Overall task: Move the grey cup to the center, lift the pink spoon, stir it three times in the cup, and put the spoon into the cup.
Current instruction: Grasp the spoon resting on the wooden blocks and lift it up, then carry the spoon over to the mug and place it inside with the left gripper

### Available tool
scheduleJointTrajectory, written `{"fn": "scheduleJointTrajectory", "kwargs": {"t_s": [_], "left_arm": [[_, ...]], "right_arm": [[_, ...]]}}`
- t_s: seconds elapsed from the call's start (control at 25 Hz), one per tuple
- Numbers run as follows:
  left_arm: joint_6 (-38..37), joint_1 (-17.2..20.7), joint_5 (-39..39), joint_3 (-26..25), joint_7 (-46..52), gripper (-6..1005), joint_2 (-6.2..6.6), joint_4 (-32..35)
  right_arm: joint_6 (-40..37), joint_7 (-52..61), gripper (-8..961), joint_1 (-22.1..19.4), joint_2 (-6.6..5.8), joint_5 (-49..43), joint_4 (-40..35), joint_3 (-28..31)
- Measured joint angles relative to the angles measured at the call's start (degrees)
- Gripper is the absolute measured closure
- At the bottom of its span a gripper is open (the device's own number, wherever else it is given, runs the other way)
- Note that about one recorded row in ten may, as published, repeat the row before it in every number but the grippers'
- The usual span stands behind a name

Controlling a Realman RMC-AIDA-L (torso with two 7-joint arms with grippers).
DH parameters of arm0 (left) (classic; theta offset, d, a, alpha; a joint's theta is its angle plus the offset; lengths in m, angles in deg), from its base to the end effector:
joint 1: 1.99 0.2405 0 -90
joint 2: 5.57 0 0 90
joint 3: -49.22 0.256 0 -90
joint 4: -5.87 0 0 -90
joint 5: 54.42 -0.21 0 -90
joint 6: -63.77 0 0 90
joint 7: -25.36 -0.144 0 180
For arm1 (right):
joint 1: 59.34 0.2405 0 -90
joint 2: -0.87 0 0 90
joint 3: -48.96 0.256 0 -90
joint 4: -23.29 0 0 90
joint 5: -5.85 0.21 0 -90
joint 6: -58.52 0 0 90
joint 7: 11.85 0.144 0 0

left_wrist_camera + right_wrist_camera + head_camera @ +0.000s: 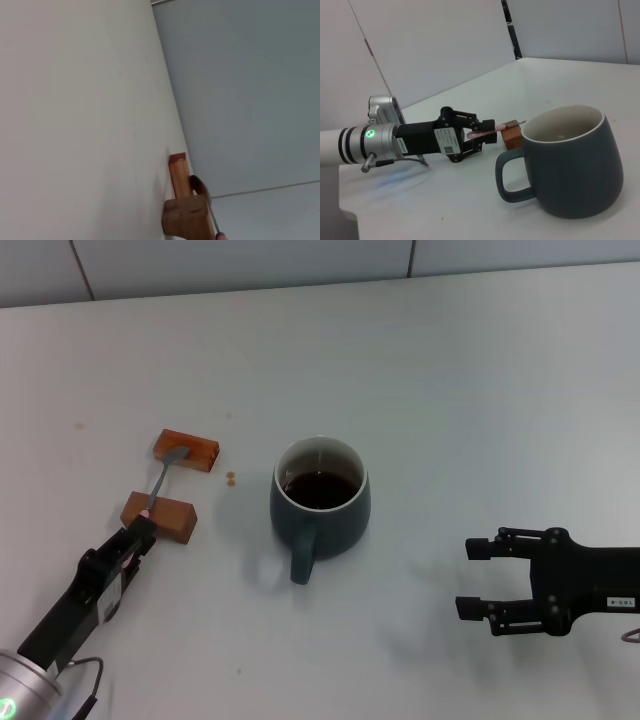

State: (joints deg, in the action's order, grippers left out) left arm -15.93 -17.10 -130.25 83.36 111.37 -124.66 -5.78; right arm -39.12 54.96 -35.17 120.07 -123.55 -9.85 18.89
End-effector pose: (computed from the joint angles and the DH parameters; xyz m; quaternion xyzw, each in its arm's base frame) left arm -0.3475 0.2037 -0.0769 -0.4867 -0.6923 -0.4975 0.1909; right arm 0.3120 0.2603 -0.0132 -0.9519 0.2111 0.2086 0.0764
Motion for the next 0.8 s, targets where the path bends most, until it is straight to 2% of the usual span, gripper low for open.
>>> {"fn": "scheduleJointTrajectory", "kwargs": {"t_s": [0.08, 0.32, 0.52, 0.56, 0.6, 0.64, 0.72, 0.76, 0.8], "left_arm": [[0.3, -0.2, 0.0, 0.3, -0.2, 688, 0.00, 0.3], [0.1, 0.0, -0.1, -0.1, -0.5, 858, 0.06, 1.5], [-6.1, -0.7, -1.0, 1.0, -0.3, 870, 0.41, 6.9], [-7.4, -1.2, -2.0, 1.5, 0.4, 872, 0.58, 9.5], [-8.5, -2.3, -4.8, 2.8, 4.0, 872, 1.04, 17.2], [-8.5, -2.3, -4.8, 2.8, 4.0, 872, 1.04, 17.2], [-7.8, -2.9, -8.1, 4.7, 8.4, 872, 1.17, 26.6], [-7.4, -3.0, -10.2, 5.8, 10.5, 872, 1.16, 32.5], [-6.7, -3.2, -15.5, 8.0, 15.7, 872, 1.28, 46.4]], "right_arm": [[0.0, 0.0, 144, 0.0, -0.02, 0.0, 0.0, 0.0], [-0.1, 0.0, 144, 0.0, -0.04, -0.1, -0.1, -0.4], [0.0, 0.1, 144, 0.0, 0.01, -0.1, -0.1, -0.8], [0.0, 0.1, 144, -0.1, 0.02, -0.1, -0.1, -0.8], [0.0, 0.1, 144, -0.2, 0.03, 0.0, -0.1, -0.7], [0.0, 0.1, 144, -0.2, 0.03, 0.0, -0.1, -0.7], [-0.2, 0.1, 144, -0.4, 0.07, 0.1, -0.1, -0.4], [-0.3, 0.2, 144, -0.4, 0.09, 0.2, -0.2, -0.2], [-0.5, 0.4, 144, -0.5, 0.17, 0.2, -0.4, -0.2]]}}
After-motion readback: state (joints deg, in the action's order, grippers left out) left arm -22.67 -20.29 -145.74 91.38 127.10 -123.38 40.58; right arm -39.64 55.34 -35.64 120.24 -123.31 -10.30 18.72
